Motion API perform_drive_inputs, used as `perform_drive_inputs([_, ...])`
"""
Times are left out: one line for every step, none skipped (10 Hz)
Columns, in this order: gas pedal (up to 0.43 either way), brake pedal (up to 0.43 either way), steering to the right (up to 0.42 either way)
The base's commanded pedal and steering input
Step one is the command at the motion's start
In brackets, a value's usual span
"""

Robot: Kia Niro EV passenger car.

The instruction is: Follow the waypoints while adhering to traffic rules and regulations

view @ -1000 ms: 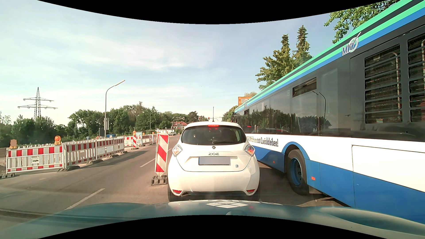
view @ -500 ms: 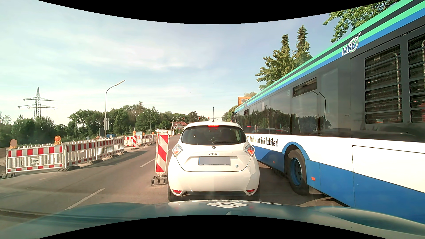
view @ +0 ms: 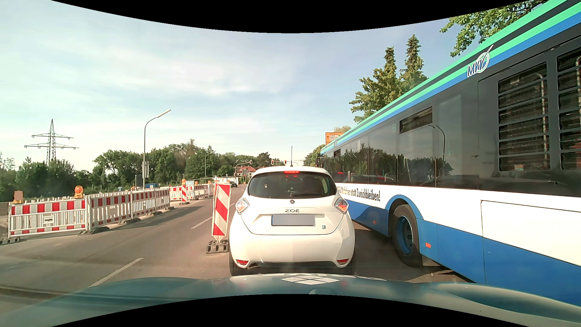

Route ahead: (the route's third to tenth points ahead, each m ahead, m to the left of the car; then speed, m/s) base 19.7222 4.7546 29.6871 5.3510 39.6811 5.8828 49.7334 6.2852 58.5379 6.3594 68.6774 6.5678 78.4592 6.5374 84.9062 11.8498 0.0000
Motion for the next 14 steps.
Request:
perform_drive_inputs([0.0,0.274,-0.009])
perform_drive_inputs([0.0,0.274,-0.009])
perform_drive_inputs([0.0,0.274,-0.009])
perform_drive_inputs([0.0,0.274,-0.009])
perform_drive_inputs([0.0,0.274,-0.009])
perform_drive_inputs([0.0,0.274,-0.009])
perform_drive_inputs([0.0,0.274,-0.009])
perform_drive_inputs([0.0,0.274,-0.009])
perform_drive_inputs([0.0,0.274,-0.009])
perform_drive_inputs([0.0,0.274,-0.009])
perform_drive_inputs([0.0,0.274,-0.009])
perform_drive_inputs([0.0,0.274,-0.009])
perform_drive_inputs([0.0,0.274,-0.01])
perform_drive_inputs([0.0,0.274,-0.01])
